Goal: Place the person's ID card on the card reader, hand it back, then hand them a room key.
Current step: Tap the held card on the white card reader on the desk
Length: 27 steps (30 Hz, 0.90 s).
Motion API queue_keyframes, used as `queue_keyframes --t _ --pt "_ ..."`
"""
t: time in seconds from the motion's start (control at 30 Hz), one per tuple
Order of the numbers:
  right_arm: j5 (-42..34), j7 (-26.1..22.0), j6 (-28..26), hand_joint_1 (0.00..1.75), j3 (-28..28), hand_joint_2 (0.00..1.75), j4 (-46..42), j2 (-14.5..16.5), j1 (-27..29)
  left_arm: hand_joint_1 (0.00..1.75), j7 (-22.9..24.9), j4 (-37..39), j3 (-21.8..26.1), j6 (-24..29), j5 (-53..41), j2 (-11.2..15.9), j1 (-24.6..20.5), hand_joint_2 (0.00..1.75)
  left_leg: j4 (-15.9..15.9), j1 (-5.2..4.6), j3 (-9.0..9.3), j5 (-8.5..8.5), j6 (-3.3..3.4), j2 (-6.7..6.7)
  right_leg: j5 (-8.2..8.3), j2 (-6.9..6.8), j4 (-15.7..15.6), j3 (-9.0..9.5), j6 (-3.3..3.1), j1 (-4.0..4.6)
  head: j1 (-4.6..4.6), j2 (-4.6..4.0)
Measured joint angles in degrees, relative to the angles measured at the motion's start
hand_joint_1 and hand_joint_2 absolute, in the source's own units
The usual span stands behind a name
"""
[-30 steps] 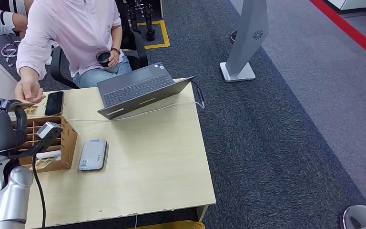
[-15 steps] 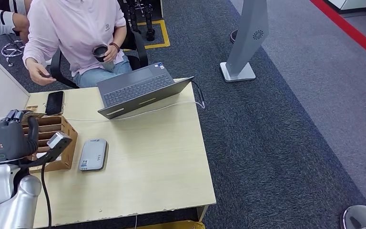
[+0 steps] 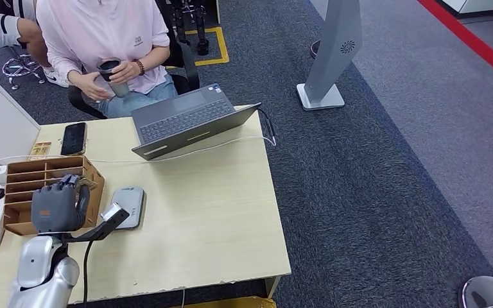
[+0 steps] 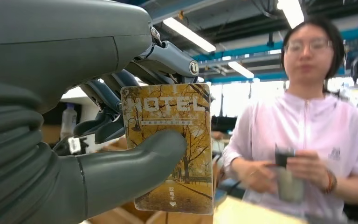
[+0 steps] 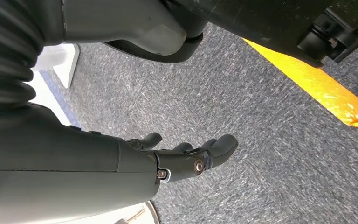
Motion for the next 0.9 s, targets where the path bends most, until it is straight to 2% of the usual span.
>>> queue_keyframes --t 0.2,0.47,0.9 --pt "0.38 -0.14 0.16 0.00 -0.08 1.75 -0.08 0.22 -0.03 1.75 2.85 3.87 -0.98 -4.14 -2.13 -0.01 -0.18 1.75 0.00 -0.01 0.00 0.00 0.00 0.01 0.00 0.01 0.00 -0.01 0.00 0.00 0.00 0.00" --pt "0.39 -0.15 0.27 0.00 -0.46 1.75 -0.09 0.42 -0.03 1.75 4.07 6.97 -1.81 -6.21 -3.02 0.04 -0.59 1.75 0.00 -0.01 -0.01 0.00 0.00 0.01 0.00 0.01 0.00 -0.01 0.00 0.00 0.00 0.00" --pt "0.23 -0.50 0.40 0.00 -1.49 1.75 -0.09 0.63 0.01 1.75 4.51 8.59 -3.13 -4.29 -3.68 -0.02 -0.95 1.75 0.00 0.00 0.00 0.00 0.00 0.00 0.00 0.01 0.00 0.01 0.00 0.00 -0.01 0.00"
